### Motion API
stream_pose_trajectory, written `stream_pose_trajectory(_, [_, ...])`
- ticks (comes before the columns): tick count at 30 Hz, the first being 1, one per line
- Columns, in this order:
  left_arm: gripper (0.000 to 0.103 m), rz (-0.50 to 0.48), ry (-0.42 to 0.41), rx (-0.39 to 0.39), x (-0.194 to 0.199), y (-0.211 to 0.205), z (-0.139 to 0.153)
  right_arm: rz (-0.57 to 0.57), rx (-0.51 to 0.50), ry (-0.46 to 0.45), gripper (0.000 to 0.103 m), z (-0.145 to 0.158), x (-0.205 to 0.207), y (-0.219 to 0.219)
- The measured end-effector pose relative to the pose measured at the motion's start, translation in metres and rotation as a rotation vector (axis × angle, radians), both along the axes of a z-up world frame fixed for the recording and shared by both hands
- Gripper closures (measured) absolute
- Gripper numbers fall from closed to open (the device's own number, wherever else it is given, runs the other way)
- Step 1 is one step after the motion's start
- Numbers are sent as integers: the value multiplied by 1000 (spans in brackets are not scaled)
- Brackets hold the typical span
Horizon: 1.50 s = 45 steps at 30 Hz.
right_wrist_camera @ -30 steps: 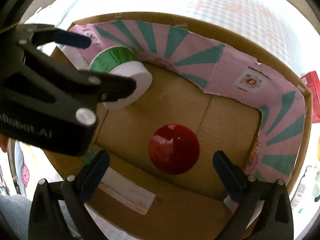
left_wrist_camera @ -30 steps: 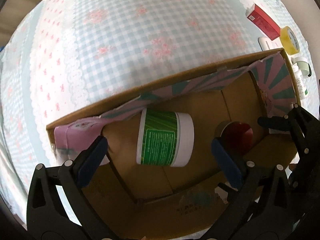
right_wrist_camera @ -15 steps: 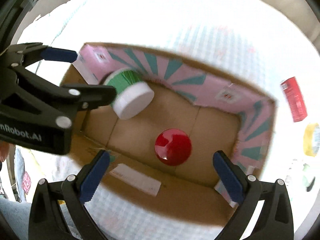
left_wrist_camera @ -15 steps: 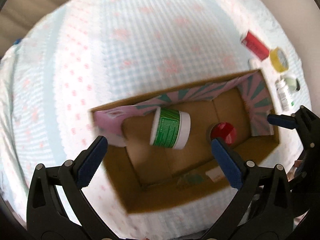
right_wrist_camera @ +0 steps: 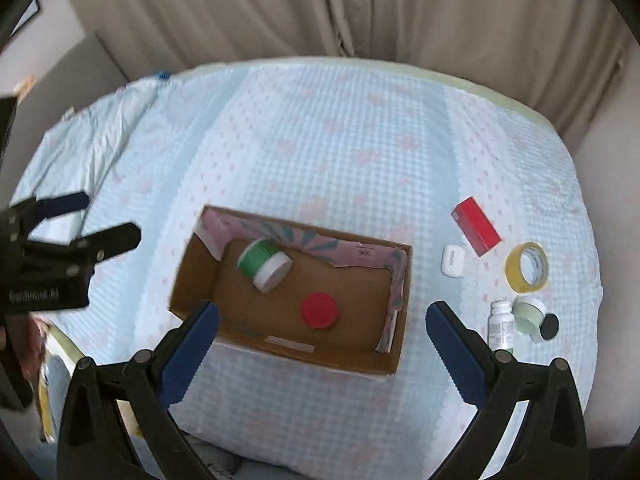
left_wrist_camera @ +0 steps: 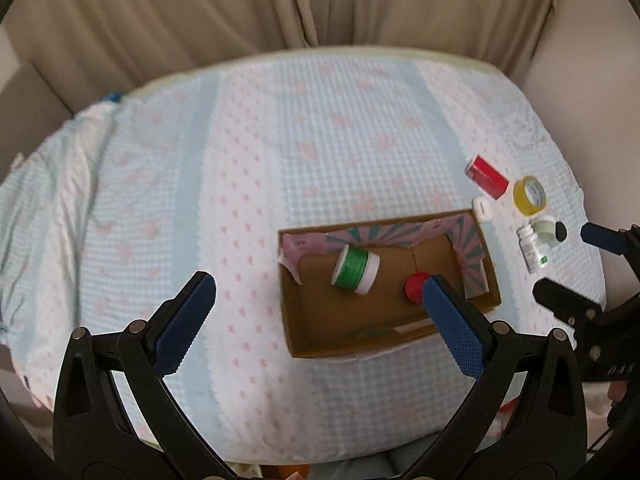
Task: Organize rigid objects
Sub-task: 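Move both tools back toward the remaining items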
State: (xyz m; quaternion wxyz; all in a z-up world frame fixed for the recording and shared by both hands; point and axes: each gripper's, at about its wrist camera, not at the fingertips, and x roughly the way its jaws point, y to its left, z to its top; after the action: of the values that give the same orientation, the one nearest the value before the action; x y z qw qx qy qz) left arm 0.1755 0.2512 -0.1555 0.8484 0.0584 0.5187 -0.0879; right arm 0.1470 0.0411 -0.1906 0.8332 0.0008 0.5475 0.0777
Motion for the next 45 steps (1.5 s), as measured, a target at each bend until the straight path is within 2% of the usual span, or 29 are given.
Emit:
stream_pose_trajectory(2, [0,-5,-22,-13,-11,1,16,-21,3,-29,0,23,-11,-7])
stream_pose_trajectory(11, [0,-59,-111,-98,-58,-27,63,-138,25,-127,0,73,-53,-35])
stream_pose_trajectory(17, [0,-97,-123,-118,-73,-84,78,-208,28,-180,0,94,-79,-82])
stream_pose_trajectory(23, [0,-81,-156,-106,-89,-165,82,-277,30,-214,0,100,-99,-161])
stream_pose_trajectory(31, [0,51,-126,-134,-102,-280,55,-215,-9,-248,0,85,-110,-281])
stream_pose_trajectory(37, [0,112,-60,-177,-98,-346,14,-173,-12,-240,0,56,-101,-362])
stream_pose_trajectory(41, [0,144,-21,-186,-90,-381,-22,-162,-15,-239,0,32,-93,-393])
stream_pose_trajectory(45, [0,140,-6,-171,-77,-410,-62,-140,-26,-229,0,-4,-80,-412])
